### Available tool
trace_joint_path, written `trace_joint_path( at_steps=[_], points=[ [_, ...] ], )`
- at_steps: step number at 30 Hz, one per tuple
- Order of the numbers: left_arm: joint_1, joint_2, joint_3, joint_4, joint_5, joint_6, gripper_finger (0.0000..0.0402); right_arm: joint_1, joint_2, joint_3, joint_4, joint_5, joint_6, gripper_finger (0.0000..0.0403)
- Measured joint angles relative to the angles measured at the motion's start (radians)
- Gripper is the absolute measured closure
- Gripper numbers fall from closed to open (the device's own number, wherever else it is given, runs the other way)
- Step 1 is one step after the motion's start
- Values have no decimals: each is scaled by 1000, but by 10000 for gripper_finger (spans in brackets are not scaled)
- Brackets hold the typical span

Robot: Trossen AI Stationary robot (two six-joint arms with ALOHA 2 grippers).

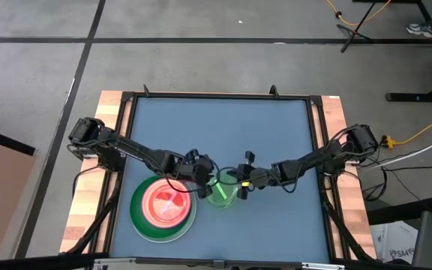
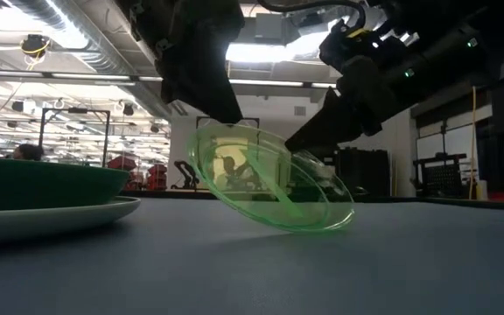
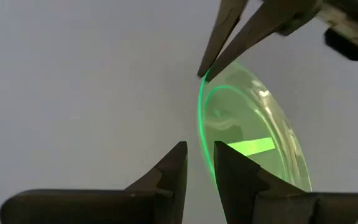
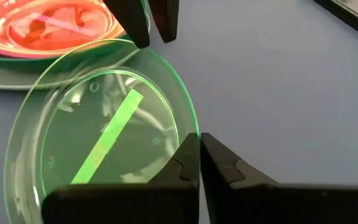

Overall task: Stack plastic plates
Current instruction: Stack the green plate on top of the pink plate

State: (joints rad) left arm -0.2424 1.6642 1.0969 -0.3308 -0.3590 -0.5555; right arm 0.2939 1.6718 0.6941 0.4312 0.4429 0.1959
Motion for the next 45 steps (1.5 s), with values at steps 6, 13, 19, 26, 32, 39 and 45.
trace_joint_path(
  at_steps=[6, 13, 19, 26, 32, 39, 45],
  points=[
    [0, 0, 0, -57, 1, -50, 329, 0, 0, 0, 18, 12, 0, 403],
    [0, 0, 0, -73, 11, -101, 329, 0, 0, 0, 18, 22, 0, 403],
    [-1, 0, 0, -92, 33, -150, 329, 0, 0, 0, 21, 39, 5, 403],
    [-8, 18, 1, -108, 62, -151, 329, 0, 0, 0, 25, 42, 6, 403],
    [-14, 35, 0, -107, 84, -150, 329, 0, 0, 0, 40, 43, 7, 403],
    [-15, 35, 0, -102, 91, -150, 329, 0, 0, 0, 41, 41, 8, 403],
    [-12, 35, 0, -102, 86, -152, 330, 0, 0, 0, 40, 39, 8, 403]
  ],
)
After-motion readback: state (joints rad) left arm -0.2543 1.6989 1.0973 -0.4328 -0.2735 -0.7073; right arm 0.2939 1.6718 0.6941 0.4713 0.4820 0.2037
